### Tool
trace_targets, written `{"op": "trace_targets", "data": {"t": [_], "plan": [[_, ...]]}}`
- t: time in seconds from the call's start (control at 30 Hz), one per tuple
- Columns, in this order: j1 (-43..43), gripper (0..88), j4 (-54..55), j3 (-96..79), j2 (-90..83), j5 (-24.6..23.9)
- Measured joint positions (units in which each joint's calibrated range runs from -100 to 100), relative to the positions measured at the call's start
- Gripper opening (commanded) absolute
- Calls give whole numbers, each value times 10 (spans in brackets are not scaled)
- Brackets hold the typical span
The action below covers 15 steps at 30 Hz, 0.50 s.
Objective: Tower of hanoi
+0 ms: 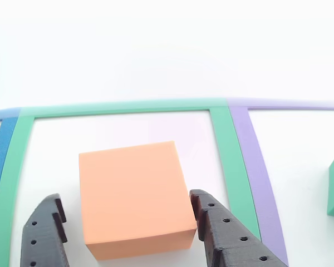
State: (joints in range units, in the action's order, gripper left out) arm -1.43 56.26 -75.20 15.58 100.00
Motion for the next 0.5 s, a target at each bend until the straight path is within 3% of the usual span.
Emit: {"op": "trace_targets", "data": {"t": [0.5], "plan": [[14, 101, -5, 0, 0, 0]]}}
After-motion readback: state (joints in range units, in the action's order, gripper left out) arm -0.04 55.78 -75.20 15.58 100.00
